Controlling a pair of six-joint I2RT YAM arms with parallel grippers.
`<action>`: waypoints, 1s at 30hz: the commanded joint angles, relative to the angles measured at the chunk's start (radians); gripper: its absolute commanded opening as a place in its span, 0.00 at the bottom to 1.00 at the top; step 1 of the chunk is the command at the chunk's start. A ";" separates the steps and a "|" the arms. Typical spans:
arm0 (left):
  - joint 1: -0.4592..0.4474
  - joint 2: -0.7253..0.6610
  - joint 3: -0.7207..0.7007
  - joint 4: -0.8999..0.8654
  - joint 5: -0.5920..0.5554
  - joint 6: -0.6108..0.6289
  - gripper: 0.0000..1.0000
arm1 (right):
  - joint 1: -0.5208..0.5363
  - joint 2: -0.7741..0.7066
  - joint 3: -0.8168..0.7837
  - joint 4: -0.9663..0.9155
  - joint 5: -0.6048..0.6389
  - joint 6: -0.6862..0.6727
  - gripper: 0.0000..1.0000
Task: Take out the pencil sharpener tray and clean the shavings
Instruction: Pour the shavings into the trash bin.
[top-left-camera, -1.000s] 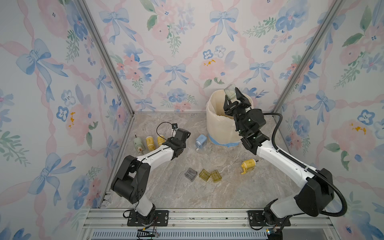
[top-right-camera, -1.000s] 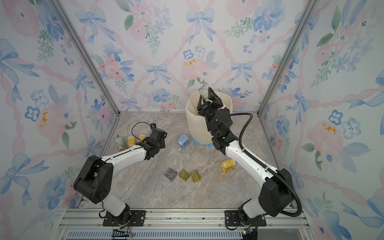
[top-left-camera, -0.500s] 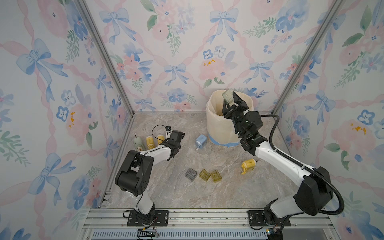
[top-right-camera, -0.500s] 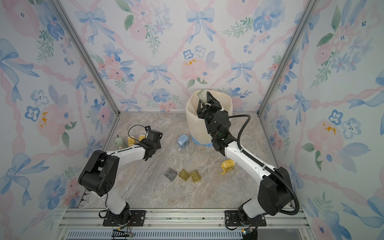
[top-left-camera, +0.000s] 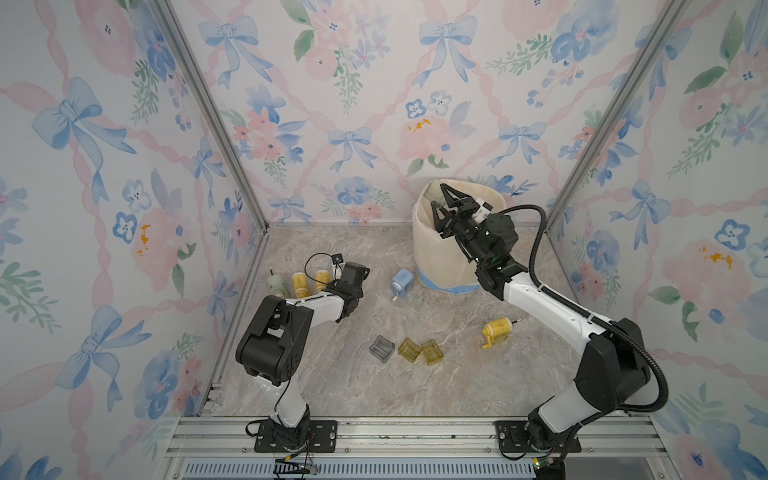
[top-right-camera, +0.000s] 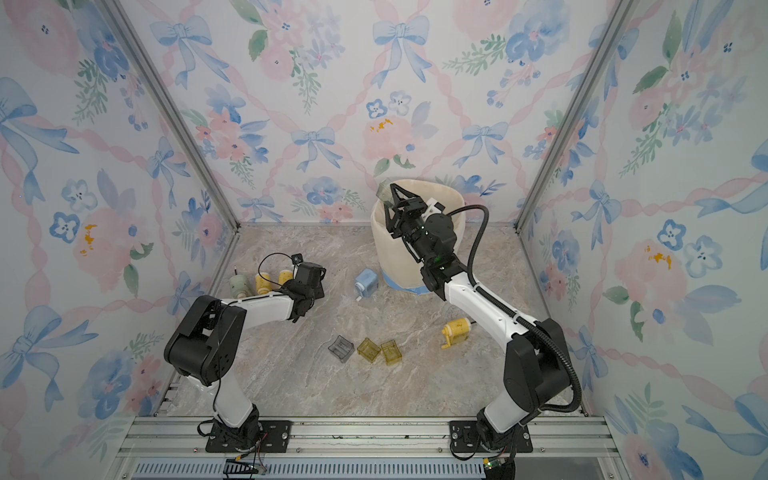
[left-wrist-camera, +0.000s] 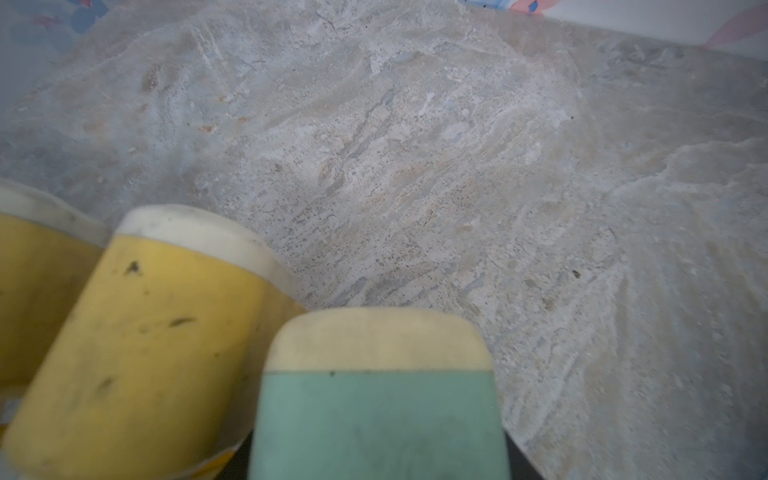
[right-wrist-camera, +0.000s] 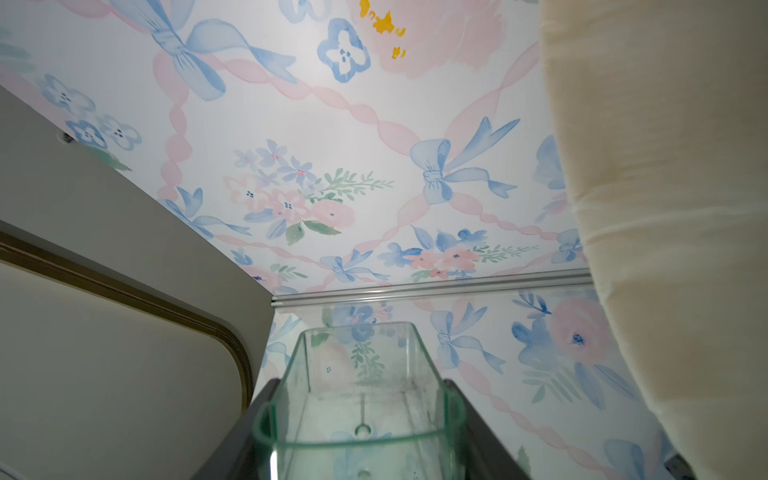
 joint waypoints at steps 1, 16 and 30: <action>0.001 0.026 -0.010 0.041 -0.001 0.009 0.00 | -0.020 -0.018 0.060 -0.055 -0.106 -0.209 0.35; 0.000 0.042 -0.004 0.057 0.029 0.032 0.00 | -0.072 -0.088 0.049 -0.115 -0.353 -0.586 0.37; 0.000 0.056 -0.006 0.060 0.010 0.044 0.31 | 0.028 -0.333 -0.036 -0.511 -0.321 -1.165 0.41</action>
